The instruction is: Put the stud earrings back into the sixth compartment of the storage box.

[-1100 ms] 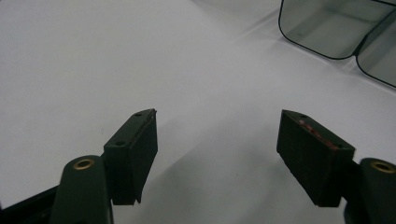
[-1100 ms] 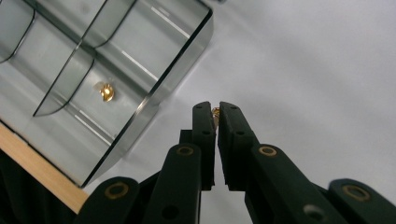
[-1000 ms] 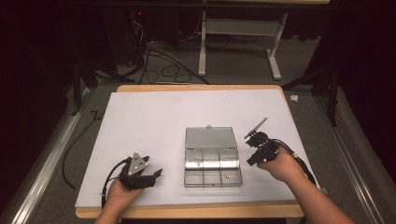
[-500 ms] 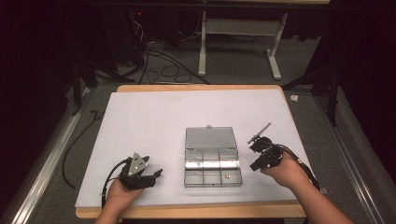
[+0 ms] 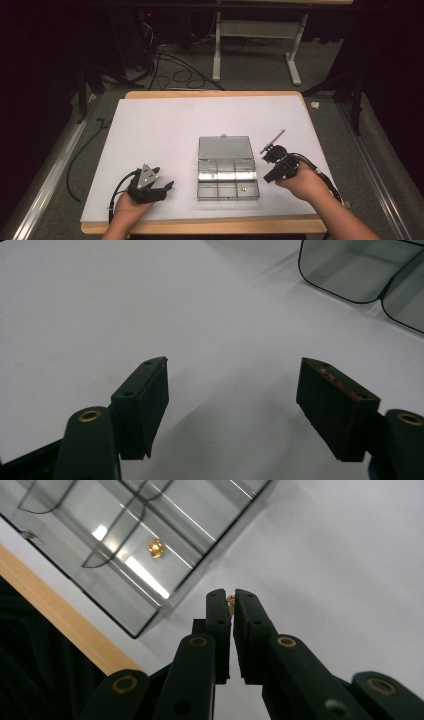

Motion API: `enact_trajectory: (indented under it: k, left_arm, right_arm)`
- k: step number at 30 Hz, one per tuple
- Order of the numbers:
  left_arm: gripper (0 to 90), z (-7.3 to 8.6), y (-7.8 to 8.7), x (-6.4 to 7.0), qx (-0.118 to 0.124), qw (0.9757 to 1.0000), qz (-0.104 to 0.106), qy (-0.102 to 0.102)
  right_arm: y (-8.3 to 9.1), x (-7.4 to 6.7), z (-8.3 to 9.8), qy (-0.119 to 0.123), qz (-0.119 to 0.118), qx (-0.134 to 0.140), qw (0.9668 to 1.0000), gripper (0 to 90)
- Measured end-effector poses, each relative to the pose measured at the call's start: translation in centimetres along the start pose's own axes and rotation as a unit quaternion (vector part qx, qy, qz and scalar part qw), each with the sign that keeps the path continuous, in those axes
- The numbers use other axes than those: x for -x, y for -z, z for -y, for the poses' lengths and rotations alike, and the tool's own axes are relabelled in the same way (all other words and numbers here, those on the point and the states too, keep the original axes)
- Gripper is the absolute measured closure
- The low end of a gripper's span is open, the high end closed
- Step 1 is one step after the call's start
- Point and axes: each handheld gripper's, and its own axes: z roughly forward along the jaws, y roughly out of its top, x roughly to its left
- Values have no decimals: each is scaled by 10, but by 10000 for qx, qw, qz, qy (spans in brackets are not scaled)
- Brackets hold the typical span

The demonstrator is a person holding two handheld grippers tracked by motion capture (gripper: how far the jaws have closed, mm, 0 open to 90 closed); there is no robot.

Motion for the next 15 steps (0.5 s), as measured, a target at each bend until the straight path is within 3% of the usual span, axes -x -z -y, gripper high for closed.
enact_trajectory:
  k: [15]
  left_arm:
    - [297,0,0,-1,-24,10000,15,0]
  right_arm:
    - [7,-38,-18,527,-54,5,9986,863]
